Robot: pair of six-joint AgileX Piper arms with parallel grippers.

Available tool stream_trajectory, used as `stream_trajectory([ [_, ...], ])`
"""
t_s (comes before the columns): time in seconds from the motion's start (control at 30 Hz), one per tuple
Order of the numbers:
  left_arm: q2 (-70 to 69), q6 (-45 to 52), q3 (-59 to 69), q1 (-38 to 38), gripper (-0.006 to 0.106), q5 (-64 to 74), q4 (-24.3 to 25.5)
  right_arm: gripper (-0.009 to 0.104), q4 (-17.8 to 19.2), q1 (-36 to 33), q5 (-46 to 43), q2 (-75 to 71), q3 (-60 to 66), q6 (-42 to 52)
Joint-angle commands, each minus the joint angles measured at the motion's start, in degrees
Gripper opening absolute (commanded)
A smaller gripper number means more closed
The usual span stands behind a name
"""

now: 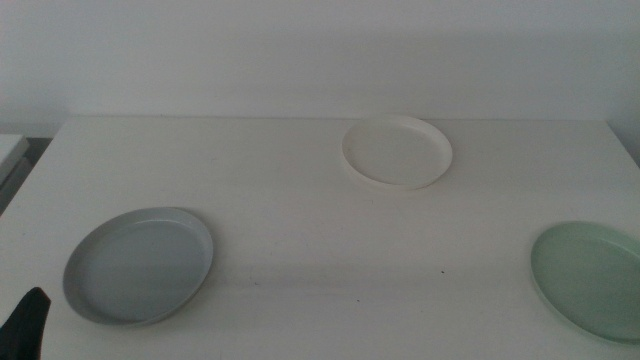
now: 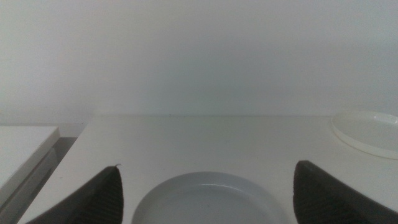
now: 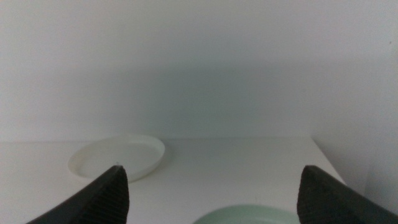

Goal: Stack the three bowls on top of each other.

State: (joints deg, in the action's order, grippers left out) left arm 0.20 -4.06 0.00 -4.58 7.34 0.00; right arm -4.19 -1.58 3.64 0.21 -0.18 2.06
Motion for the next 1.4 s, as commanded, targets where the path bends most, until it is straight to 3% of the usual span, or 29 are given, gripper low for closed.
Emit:
stream_trajectory([
  [0.0, -0.2, -0.4, 0.0, 0.0, 0.094, -0.7, 0.0, 0.093, 0.4, -0.1, 1.2, -0.2, 0.2, 0.3],
  [0.23, -0.2, -0.4, 0.0, 0.0, 0.094, -0.7, 0.0, 0.093, -0.6, -0.1, 11.7, 7.8, -11.8, -4.3],
  [0.43, -0.2, -0.4, 0.0, 0.0, 0.094, -0.7, 0.0, 0.093, -1.1, -0.1, 39.7, 25.7, -33.1, -4.7],
  [0.57, -0.2, -0.4, 0.0, 0.0, 0.094, -0.7, 0.0, 0.093, -1.0, -0.1, 47.9, 32.4, -42.6, -4.7],
  [0.8, -0.2, -0.4, 0.0, 0.0, 0.094, -0.7, 0.0, 0.093, -4.1, -0.1, 50.8, 35.6, -45.7, -5.4],
  [0.93, -0.2, -0.4, 0.0, 0.0, 0.094, -0.7, 0.0, 0.093, -8.0, -0.1, 50.8, 37.0, -45.7, -5.2],
  [1.1, -0.2, -0.4, 0.0, 0.0, 0.094, -0.7, 0.0, 0.093, -9.6, -0.1, 50.8, 39.6, -45.7, -5.2],
  [1.2, -0.2, -0.4, 0.0, 0.0, 0.094, -0.7, 0.0, 0.093, -9.2, -0.1, 50.8, 41.1, -45.7, -5.0],
  [1.37, -0.2, -0.4, 0.0, 0.0, 0.094, -0.7, 0.0, 0.093, -5.4, -0.1, 51.5, 45.3, -46.8, -8.1],
])
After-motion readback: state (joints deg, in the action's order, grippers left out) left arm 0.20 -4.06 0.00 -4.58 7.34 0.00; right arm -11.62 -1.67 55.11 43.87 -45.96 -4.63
